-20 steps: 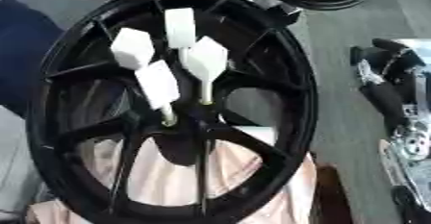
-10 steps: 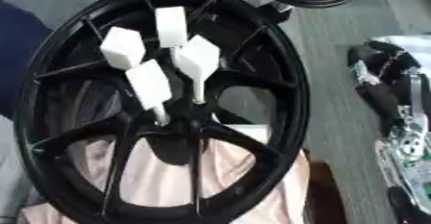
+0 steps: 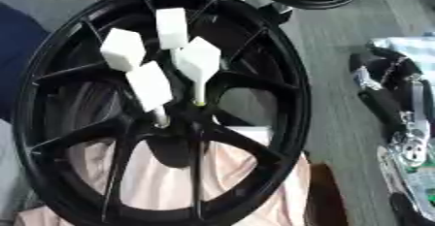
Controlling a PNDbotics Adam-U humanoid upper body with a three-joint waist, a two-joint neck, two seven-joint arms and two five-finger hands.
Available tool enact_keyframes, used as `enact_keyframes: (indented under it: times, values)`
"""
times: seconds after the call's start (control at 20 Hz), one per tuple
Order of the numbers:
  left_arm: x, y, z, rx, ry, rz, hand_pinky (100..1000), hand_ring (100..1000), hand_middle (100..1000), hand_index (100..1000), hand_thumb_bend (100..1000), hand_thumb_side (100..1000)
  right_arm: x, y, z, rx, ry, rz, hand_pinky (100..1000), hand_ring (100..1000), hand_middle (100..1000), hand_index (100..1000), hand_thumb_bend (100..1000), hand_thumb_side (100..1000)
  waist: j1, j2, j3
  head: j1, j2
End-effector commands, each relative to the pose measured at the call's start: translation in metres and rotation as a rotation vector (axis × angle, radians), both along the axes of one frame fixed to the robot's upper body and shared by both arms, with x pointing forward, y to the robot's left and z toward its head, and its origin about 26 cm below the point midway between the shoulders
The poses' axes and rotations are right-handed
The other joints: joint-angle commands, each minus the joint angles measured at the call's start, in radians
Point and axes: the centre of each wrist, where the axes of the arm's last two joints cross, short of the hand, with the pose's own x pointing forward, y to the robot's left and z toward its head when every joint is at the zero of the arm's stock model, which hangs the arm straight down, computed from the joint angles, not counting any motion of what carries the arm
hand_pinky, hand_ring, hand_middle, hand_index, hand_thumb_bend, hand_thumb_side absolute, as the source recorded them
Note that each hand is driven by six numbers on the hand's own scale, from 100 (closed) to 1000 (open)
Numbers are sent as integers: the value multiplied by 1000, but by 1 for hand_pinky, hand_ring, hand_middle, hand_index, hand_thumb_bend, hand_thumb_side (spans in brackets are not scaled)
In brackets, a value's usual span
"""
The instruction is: Pull the pin out of the wheel hub.
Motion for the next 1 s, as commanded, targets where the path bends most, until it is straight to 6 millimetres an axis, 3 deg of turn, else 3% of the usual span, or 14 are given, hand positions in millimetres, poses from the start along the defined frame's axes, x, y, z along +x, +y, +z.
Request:
enact_keyframes:
  times: [0.05,0.5,0.95,1.0]
  values:
    - [11,-18,1,75,22,-14,799,769,695,827,342,539,-1,-2,4,-20,-3,-4,816,619,503,718,412,337,2,-25,1,-5,-13]
    - [54,-85,1,220,149,-50,807,753,713,844,356,603,0,0,2,-19,8,6,816,619,503,718,411,339,2,-31,4,7,-15]
    - [57,-87,20,315,225,-47,807,753,713,844,356,603,0,1,1,-16,11,8,816,619,503,718,411,339,0,-33,7,8,-14]
    - [58,-90,17,330,243,-59,836,795,758,867,383,676,1,2,1,-17,10,17,816,618,502,718,410,342,0,-31,-1,19,-18]
